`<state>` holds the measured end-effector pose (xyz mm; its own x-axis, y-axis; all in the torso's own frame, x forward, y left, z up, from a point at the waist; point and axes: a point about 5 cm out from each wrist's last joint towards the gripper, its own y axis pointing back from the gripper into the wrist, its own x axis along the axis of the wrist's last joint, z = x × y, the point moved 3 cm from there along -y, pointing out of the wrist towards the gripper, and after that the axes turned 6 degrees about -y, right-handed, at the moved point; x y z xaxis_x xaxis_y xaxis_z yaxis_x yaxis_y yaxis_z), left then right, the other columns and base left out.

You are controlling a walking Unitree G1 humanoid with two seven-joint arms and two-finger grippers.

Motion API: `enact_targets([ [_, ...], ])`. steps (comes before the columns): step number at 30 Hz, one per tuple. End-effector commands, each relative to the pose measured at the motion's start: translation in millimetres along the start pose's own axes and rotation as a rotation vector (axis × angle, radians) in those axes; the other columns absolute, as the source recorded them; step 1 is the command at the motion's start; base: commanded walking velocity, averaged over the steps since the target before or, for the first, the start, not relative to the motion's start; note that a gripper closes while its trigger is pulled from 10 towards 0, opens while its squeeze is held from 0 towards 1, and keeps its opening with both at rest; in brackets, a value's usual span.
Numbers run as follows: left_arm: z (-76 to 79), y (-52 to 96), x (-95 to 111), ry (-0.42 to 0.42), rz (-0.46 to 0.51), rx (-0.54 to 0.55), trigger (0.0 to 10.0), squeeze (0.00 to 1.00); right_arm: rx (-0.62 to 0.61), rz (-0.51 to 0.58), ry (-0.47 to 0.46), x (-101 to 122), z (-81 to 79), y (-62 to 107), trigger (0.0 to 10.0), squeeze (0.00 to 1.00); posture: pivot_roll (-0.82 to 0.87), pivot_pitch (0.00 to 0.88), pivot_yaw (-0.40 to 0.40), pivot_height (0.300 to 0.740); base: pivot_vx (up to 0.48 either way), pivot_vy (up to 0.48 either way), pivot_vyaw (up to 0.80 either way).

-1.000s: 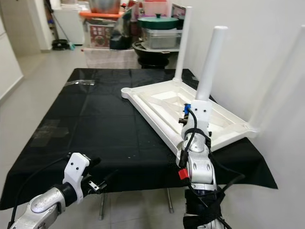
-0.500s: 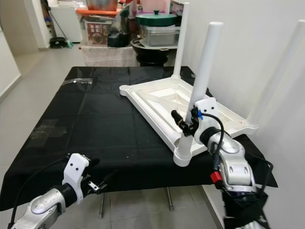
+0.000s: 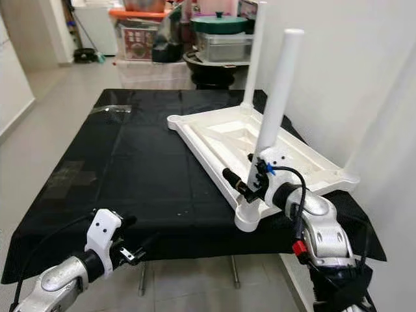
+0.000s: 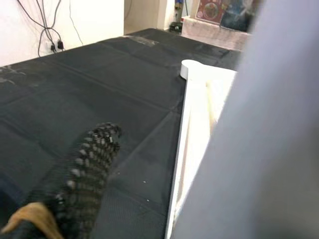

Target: Building children table

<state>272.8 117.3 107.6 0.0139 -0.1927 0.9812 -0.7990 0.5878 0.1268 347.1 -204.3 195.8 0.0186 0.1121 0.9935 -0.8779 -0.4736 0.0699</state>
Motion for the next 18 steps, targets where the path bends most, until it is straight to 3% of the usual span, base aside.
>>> enact_targets([
  [1, -0.6, 0.4, -1.8, -0.004, -0.009, -0.008, 10.0, 0.0, -0.062, 0.029, 0.015, 3.8, 8.1, 8.7, 10.0, 1.0, 0.04, 0.0, -0.038, 0.74, 0.0, 0.0, 0.0],
  [5, -0.5, 0.3, -1.6, -0.001, -0.009, -0.009, 10.0, 0.0, -0.125, 0.074, 0.048, 13.5, 7.6, 16.7, 10.0, 1.0, 0.03, 0.0, -0.039, 0.74, 0.0, 0.0, 0.0],
  [11, 0.5, 3.1, -3.7, 0.011, -0.011, -0.001, 10.0, 0.0, -0.185, 0.096, 0.072, 15.1, -8.5, 25.7, 10.0, 1.0, 0.02, 0.0, -0.04, 0.74, 0.0, 0.0, 0.0],
  [18, -1.1, 4.7, -5.0, 0.023, -0.011, 0.019, 10.0, 0.0, -0.147, -0.006, 0.076, -10.9, -38.2, 48.4, 10.0, 1.0, 0.0, 0.0, -0.041, 0.74, 0.0, 0.0, 0.0],
])
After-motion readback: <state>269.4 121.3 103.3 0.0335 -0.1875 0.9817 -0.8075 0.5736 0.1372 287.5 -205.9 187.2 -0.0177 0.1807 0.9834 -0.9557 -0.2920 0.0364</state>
